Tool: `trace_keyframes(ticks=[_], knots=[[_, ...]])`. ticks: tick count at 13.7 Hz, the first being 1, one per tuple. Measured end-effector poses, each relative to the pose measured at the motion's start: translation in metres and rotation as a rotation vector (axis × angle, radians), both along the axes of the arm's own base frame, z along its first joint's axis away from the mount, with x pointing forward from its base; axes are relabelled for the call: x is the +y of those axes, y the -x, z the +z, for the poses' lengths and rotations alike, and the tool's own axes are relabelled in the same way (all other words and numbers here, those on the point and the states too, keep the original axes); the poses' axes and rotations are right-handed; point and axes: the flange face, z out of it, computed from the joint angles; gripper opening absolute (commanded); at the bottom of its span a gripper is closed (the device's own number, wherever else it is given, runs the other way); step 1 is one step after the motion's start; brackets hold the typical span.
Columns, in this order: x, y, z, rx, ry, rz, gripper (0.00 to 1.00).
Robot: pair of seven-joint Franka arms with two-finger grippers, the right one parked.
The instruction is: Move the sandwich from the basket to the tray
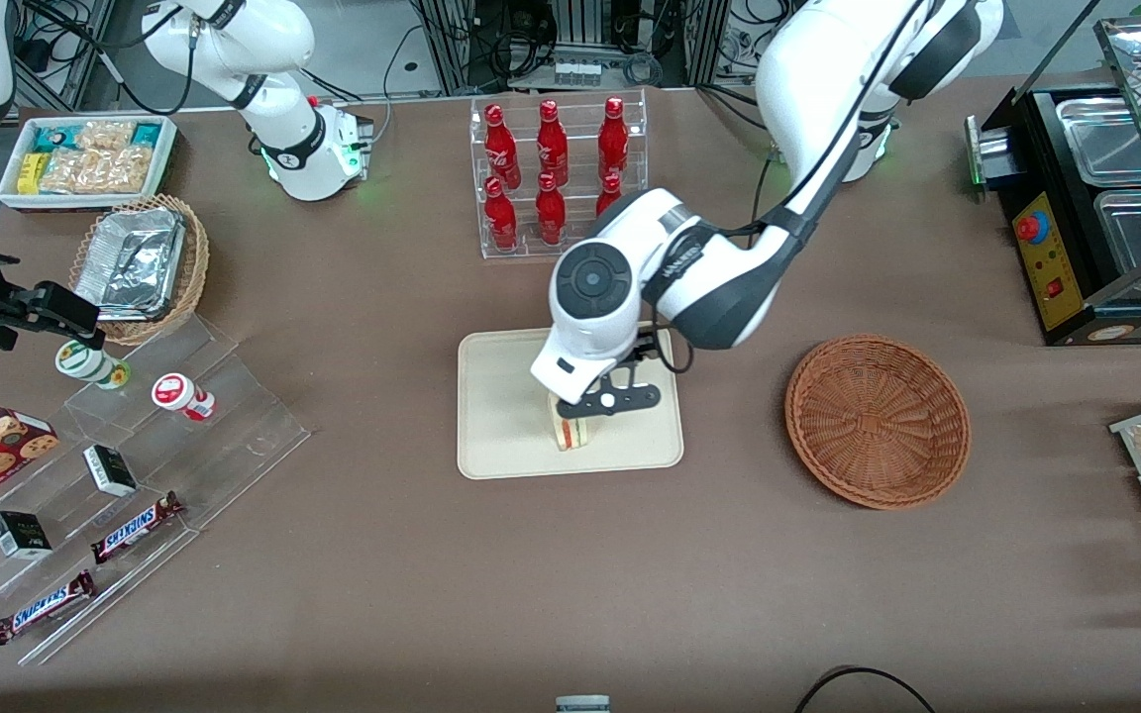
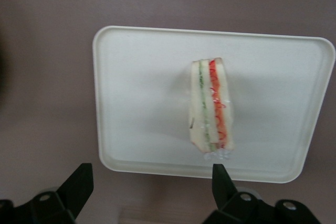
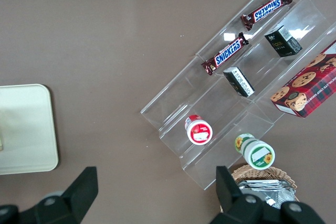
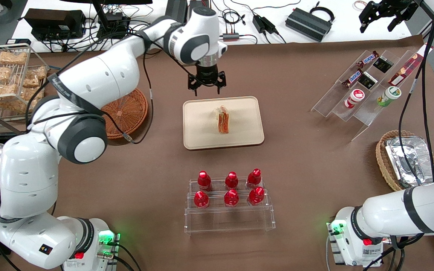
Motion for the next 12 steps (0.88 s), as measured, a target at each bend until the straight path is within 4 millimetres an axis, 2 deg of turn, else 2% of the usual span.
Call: trace_keyframes(ticks=[4,6,8,12], knots=[[0.068,-0.013,0.018,0.02,-0.038,-0.023,1.0],[0.111,-0.019,0.027,0.034,-0.047,-0.073,1.0],[0.157,-0.024,0.041,0.049,-0.048,-0.091,1.0],[0.227,-0.03,0.069,0.099,-0.004,-0.141,1.0]])
